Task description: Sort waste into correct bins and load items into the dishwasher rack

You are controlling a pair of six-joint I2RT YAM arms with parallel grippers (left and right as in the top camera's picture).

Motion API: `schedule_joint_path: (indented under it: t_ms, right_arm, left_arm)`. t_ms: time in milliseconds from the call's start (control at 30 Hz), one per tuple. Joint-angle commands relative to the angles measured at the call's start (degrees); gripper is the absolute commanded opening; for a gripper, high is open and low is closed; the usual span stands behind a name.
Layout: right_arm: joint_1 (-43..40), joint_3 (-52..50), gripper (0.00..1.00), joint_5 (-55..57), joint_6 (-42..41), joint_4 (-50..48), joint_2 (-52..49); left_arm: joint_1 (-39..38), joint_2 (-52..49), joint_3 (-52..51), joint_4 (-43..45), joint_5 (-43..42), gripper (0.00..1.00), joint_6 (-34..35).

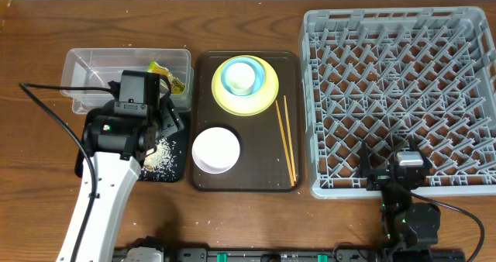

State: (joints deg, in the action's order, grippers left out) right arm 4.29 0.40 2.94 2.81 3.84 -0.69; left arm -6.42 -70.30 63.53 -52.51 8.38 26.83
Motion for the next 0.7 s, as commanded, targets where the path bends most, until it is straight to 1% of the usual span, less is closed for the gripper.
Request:
schedule_joint_path:
  t_ms: [0, 467, 667]
  right_arm:
    - [-0.57, -0.11, 0.99, -0.22, 0.7, 0.22, 0.13]
    - [-0.57, -0.11, 0.99, -0.22, 0.68, 0.22, 0.13]
    - [-0.57, -0.11, 0.99, -0.22, 0.7, -0.09, 0.13]
  left_arm:
    - [0.28, -0.15, 0.5, -0.17, 1.11, 0.85, 0.94]
    - [0.28, -0.15, 0.5, -0.17, 1.11, 0.92, 0.94]
    - [0.28, -0.15, 0.5, -0.17, 1.11, 0.93, 0.94]
